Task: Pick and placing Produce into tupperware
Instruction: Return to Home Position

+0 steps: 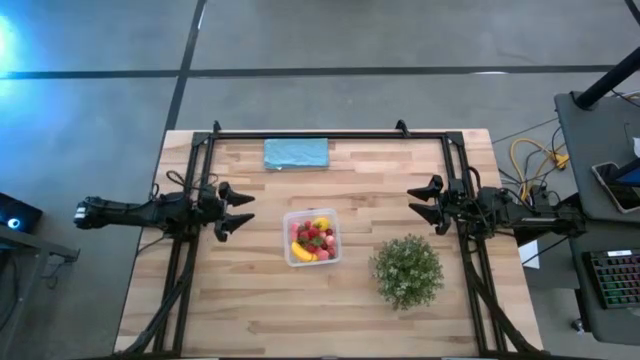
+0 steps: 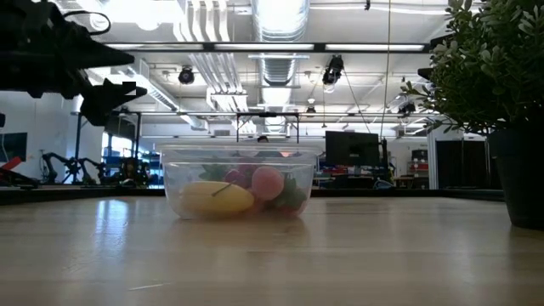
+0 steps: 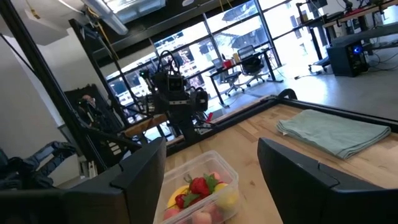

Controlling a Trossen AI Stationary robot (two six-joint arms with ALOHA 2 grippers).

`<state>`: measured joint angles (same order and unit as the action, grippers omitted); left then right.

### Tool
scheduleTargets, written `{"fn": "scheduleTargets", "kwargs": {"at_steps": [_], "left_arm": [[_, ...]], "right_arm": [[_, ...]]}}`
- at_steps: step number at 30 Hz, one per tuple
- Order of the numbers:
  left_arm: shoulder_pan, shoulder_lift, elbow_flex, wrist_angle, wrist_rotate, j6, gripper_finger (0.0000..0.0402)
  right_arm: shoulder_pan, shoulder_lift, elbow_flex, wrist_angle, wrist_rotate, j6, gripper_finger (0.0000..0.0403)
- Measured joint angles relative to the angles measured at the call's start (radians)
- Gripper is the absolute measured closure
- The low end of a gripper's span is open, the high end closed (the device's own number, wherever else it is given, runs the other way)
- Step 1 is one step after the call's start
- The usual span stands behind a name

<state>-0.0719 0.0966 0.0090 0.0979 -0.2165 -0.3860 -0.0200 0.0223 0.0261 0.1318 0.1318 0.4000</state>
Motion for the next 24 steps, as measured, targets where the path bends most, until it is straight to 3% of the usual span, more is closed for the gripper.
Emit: {"fn": "scheduleTargets", "kwargs": {"at_steps": [24], "left_arm": [[0.000,0.126,-0.002,-0.002,-0.001,0.000,0.0109]], "right_arm": [[0.000,0.000,0.000,0.000,0.000,0.000,0.0157]]}}
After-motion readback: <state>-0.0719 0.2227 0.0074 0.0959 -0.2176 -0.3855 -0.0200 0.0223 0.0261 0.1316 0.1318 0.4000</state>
